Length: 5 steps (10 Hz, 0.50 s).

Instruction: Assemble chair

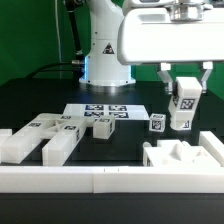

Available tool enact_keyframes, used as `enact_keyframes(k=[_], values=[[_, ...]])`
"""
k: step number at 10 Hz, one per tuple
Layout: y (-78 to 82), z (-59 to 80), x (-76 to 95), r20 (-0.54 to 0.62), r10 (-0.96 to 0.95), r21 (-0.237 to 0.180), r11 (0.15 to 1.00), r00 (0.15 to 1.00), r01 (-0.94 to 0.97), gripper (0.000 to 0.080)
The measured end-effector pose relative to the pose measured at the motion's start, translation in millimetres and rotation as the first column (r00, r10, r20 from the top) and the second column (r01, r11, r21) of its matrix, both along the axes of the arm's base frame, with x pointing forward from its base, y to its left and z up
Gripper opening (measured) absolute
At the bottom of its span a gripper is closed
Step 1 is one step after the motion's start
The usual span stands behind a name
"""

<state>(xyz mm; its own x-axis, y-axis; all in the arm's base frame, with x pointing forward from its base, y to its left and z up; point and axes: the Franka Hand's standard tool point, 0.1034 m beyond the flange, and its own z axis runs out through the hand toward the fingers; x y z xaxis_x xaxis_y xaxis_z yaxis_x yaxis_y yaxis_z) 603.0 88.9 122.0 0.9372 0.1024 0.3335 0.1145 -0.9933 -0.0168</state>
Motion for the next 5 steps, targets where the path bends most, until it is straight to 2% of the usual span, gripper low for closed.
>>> enact_keyframes(k=[1, 4, 5], values=[[4.9, -1.5, 3.3, 0.02, 0.009, 0.0, 1.0, 1.0, -0.009, 0.0291], [3.9, -2.8, 2.4, 0.028, 0.01, -0.001, 1.0, 1.0, -0.01, 0.0291], [2.5, 1.1, 8.8, 0.121, 0.023, -0.004, 1.0, 0.992, -0.023, 0.0291]])
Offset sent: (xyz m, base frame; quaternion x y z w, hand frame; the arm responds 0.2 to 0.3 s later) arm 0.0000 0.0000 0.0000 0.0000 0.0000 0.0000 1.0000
